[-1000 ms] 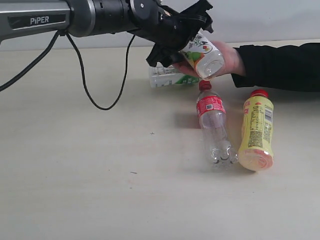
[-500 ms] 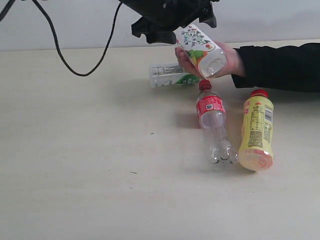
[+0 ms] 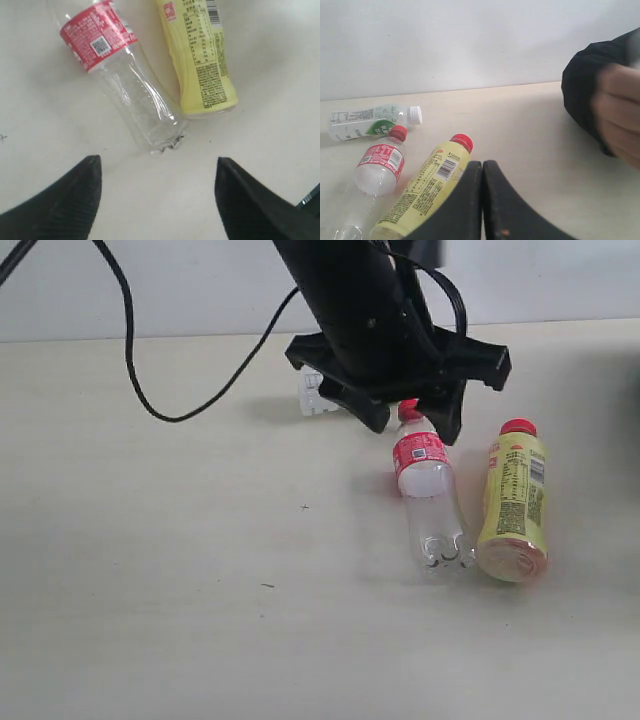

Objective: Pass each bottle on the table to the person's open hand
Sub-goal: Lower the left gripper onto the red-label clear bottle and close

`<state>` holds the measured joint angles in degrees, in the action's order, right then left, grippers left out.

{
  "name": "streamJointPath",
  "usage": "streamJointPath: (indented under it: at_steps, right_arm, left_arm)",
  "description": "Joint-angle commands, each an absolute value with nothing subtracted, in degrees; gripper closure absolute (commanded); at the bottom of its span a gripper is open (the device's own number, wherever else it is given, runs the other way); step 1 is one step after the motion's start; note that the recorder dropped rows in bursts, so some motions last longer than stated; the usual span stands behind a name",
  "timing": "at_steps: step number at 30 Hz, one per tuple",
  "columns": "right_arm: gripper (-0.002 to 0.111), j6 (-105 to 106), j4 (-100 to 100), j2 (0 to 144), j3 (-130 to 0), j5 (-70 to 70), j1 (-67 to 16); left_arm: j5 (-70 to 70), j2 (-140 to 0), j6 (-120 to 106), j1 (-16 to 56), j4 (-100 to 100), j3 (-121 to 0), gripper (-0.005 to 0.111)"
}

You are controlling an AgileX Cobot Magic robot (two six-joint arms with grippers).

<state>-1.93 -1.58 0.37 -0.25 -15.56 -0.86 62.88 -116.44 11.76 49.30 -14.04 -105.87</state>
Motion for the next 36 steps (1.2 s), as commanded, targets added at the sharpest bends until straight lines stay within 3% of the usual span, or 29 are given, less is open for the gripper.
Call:
streamJointPath:
  at_steps: [1,12,22,36]
  right_arm:
    - [0.108,-1.6,-1.5,0.0,0.0,-15.3,-0.6]
    - [0.108,-1.6,-1.5,0.0,0.0,-15.3,-0.6]
    - [0.108,-1.7,-1.5,0.0,0.0,-15.3,-0.6]
    - [0.108,-1.7,-1.5,0.0,0.0,-15.3,-0.6]
  left_arm:
    - [60.4,-118.7,20.8,52.5,-11.0,-106.1,0.043]
    - [52.6,-125.9,33.8,53.2,-6.0,-106.1,0.043]
    - [48.6,-128.8,33.8,53.1,-3.5,-106.1,0.023]
    - [42.5,-133.1,38.2,53.1,0.5,-106.1,0.023]
